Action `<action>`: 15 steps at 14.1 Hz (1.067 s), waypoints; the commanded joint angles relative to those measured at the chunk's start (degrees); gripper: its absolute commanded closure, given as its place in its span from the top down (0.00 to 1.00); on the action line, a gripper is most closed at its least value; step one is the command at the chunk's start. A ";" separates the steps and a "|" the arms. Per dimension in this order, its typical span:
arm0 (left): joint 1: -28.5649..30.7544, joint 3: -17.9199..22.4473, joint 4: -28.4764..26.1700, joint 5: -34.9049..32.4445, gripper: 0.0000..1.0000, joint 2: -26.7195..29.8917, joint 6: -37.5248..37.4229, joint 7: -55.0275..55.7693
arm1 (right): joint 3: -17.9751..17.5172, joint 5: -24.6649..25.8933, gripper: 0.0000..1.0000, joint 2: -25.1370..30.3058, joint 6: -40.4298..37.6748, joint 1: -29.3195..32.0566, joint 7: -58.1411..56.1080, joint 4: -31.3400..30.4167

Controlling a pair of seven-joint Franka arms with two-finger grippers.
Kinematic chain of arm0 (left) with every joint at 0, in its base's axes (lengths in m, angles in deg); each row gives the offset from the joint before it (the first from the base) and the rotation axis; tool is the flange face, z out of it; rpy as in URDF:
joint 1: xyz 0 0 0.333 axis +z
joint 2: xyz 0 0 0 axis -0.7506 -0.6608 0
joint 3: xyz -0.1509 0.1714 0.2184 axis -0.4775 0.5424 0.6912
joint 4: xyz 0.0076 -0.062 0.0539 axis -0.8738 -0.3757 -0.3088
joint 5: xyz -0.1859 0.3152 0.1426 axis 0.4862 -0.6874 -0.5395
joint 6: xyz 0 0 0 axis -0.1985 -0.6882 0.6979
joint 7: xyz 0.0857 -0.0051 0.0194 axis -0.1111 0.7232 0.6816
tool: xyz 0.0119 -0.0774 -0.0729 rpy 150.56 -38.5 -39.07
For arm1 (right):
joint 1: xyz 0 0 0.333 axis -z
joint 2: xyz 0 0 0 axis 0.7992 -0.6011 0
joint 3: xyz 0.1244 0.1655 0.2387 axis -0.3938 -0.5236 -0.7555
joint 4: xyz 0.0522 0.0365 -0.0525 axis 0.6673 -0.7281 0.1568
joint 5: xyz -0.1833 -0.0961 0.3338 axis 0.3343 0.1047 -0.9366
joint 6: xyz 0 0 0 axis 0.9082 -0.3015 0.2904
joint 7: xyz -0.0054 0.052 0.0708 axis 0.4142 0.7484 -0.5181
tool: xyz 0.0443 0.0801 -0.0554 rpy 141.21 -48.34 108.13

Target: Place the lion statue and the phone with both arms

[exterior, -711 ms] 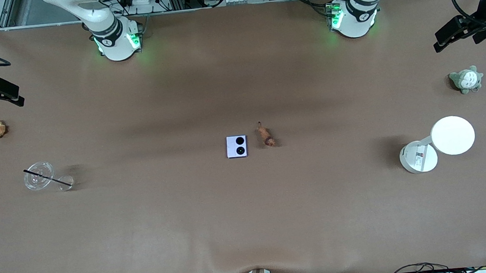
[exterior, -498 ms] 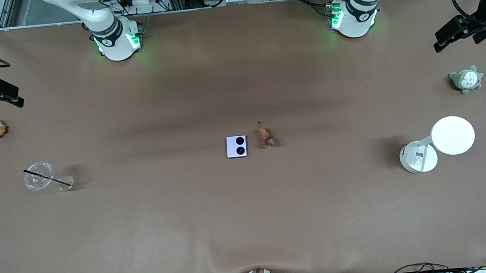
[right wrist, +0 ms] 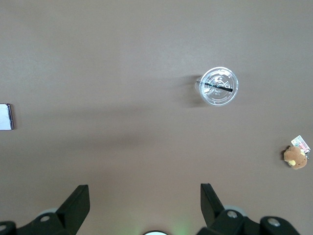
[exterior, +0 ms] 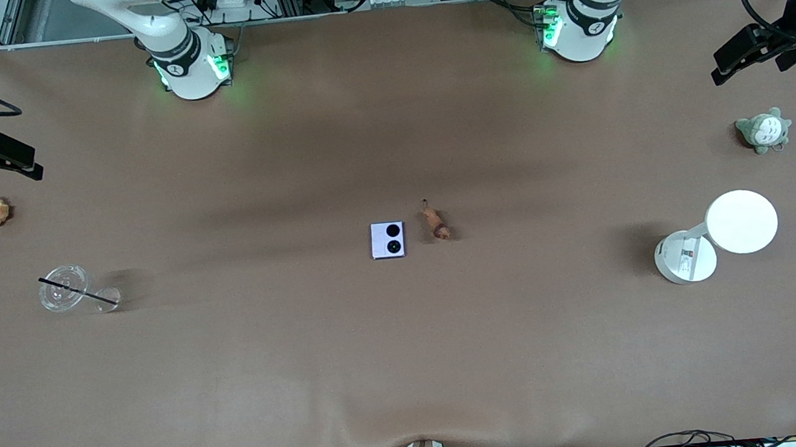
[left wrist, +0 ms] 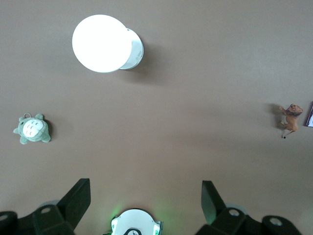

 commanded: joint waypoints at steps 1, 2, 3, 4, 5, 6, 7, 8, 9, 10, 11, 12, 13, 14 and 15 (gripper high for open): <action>0.40 -0.69 2.19 -1.00 1.00 -1.68 -1.31 -0.44 | -0.79 0.41 1.00 -0.09 0.44 0.41 0.47 -0.56; 0.40 -0.77 2.10 -0.56 1.00 -1.77 -1.22 -0.53 | -0.79 0.41 1.00 -0.27 0.44 0.32 0.47 -0.65; 0.32 -0.78 1.93 -0.47 1.00 -1.86 -1.22 -0.53 | -0.79 0.41 1.00 -0.53 0.35 0.32 0.47 -0.83; 0.23 -0.78 1.93 -0.47 1.00 -1.86 -1.22 -0.53 | -0.79 0.41 1.00 -0.80 0.18 0.24 0.47 -0.83; 0.23 -0.86 1.75 -0.47 1.00 -1.86 -1.22 -0.53 | -0.79 0.41 1.00 -0.88 0.26 0.32 0.47 -0.92; 0.23 -0.86 1.66 -0.47 1.00 -1.86 -1.31 -0.62 | -0.79 0.41 1.00 -0.89 0.18 0.32 0.47 -0.92; 0.23 -0.86 1.66 -0.38 1.00 -1.77 -1.31 -0.88 | -0.79 0.41 1.00 -0.89 0.00 0.32 0.55 -0.92; 0.23 -0.86 1.66 -0.47 1.00 -1.77 -1.31 -1.06 | -0.79 0.41 1.00 -0.89 -0.09 0.50 0.47 -1.00; 0.23 -0.86 1.66 -0.38 1.00 -1.86 -1.31 -1.06 | -0.79 0.41 1.00 -0.89 -0.09 0.67 0.47 -1.00; 0.23 -0.95 1.58 -0.38 1.00 -1.86 -1.31 -0.97 | -0.79 0.41 1.00 -0.89 -0.09 0.85 0.38 -1.09; 0.23 -1.47 1.66 -0.38 1.00 -2.20 -1.31 -0.97 | -0.79 0.41 1.00 -0.89 -0.17 0.76 0.47 -1.18; 0.23 -2.09 1.84 -0.38 1.00 -2.64 -1.31 -0.45 | -0.79 0.41 1.00 -0.89 -0.09 0.76 0.38 -1.18; 0.14 -2.79 1.84 -0.38 1.00 -3.00 -1.22 -0.01 | -0.79 0.41 1.00 -0.89 -0.09 0.94 0.38 -1.18; 0.14 -4.02 1.84 -0.38 1.00 -3.52 -1.22 0.43 | -0.79 0.41 1.00 -0.89 -0.17 0.94 0.38 -1.18; 0.05 -5.07 1.93 -0.56 1.00 -3.96 -1.13 1.48 | -0.79 0.32 1.00 -0.89 -0.26 0.85 0.38 -1.18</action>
